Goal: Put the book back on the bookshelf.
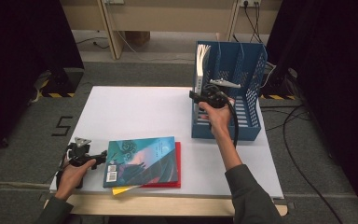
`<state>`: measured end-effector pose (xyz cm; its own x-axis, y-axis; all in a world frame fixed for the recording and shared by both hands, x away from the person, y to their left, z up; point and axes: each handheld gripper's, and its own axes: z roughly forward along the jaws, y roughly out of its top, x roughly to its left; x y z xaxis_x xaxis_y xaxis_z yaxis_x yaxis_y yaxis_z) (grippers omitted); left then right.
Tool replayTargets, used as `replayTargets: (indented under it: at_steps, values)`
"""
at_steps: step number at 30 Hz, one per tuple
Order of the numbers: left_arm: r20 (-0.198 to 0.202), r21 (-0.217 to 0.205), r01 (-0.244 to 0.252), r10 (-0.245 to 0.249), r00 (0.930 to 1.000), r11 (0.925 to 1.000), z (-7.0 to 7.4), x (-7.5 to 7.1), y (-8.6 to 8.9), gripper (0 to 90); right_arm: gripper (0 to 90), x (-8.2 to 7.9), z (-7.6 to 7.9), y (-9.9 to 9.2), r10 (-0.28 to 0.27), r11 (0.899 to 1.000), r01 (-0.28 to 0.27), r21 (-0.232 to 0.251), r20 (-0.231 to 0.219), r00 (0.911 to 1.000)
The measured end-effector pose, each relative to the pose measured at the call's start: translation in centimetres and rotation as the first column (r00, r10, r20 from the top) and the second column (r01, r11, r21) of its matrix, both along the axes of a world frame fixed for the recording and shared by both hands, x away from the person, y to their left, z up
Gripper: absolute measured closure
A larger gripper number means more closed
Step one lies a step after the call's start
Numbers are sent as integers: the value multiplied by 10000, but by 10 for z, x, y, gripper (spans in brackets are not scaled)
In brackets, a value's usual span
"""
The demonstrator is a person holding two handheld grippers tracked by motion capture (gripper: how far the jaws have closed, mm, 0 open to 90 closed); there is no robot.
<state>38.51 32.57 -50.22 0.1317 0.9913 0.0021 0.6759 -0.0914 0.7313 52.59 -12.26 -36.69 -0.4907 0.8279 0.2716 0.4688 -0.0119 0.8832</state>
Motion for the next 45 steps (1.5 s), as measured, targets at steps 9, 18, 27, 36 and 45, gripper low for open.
replayTargets:
  at_steps: [9, 18, 27, 36, 45]
  values:
    - [12, -22, 14, -14, 10000, 10000, 0, 0, 0, 132, 388, -1, 0, 7, -21, 9992, 24, -404, 71, 10000]
    - [70, -29, 97, -96, 9999, 9999, -1, -1, 1, 131, 324, -17, -4, -7, 186, 9979, -182, -623, 59, 9998]
    - [100, -36, 110, -110, 9999, 9999, -1, -1, 2, 128, 296, -47, -11, -30, 267, 9977, -259, -627, 115, 9996]
    - [103, -29, 128, -127, 9999, 9999, -1, -1, 2, 128, 259, -72, -23, -41, 496, 9981, -486, -390, 252, 9985]
    - [135, -42, 151, -151, 9998, 9999, -1, -1, 2, 128, 182, -86, -37, -39, 964, 9953, -962, 130, -97, 9953]
